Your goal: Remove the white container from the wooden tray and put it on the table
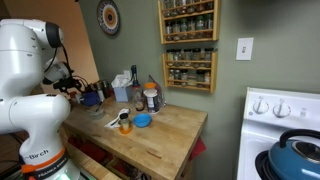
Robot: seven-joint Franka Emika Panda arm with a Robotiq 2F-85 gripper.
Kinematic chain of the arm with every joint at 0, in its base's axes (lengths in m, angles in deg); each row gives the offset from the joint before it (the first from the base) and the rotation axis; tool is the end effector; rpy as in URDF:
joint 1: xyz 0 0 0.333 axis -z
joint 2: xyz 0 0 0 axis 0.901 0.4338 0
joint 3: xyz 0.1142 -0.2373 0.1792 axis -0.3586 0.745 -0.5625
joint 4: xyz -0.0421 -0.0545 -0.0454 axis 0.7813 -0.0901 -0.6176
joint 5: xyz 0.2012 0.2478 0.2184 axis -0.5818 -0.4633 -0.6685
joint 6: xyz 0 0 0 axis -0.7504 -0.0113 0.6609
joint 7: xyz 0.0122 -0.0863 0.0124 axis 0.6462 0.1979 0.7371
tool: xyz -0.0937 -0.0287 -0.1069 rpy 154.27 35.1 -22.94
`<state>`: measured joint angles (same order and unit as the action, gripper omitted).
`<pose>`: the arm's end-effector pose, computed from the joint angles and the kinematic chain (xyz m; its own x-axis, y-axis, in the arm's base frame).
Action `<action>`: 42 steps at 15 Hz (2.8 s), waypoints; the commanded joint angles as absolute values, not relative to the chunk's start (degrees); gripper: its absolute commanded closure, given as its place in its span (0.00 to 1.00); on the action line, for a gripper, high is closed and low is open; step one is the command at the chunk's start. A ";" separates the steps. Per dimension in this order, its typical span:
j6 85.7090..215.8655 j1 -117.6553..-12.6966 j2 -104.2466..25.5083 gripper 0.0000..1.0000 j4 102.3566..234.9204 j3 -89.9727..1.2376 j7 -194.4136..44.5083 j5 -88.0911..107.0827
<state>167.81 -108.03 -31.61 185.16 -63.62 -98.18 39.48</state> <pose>0.3480 0.5688 0.2903 0.5012 0.7739 0.3870 0.7961 -0.5877 0.1443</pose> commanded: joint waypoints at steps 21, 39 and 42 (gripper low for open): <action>160.09 -117.44 -25.42 0.00 176.12 -56.06 -92.23 32.72; 160.28 -119.31 -23.47 0.69 173.51 -53.68 -91.75 32.31; 162.66 -117.91 -28.67 0.69 177.68 -54.25 -91.99 30.89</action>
<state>161.43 -118.21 -23.47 173.77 -54.53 -91.78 32.49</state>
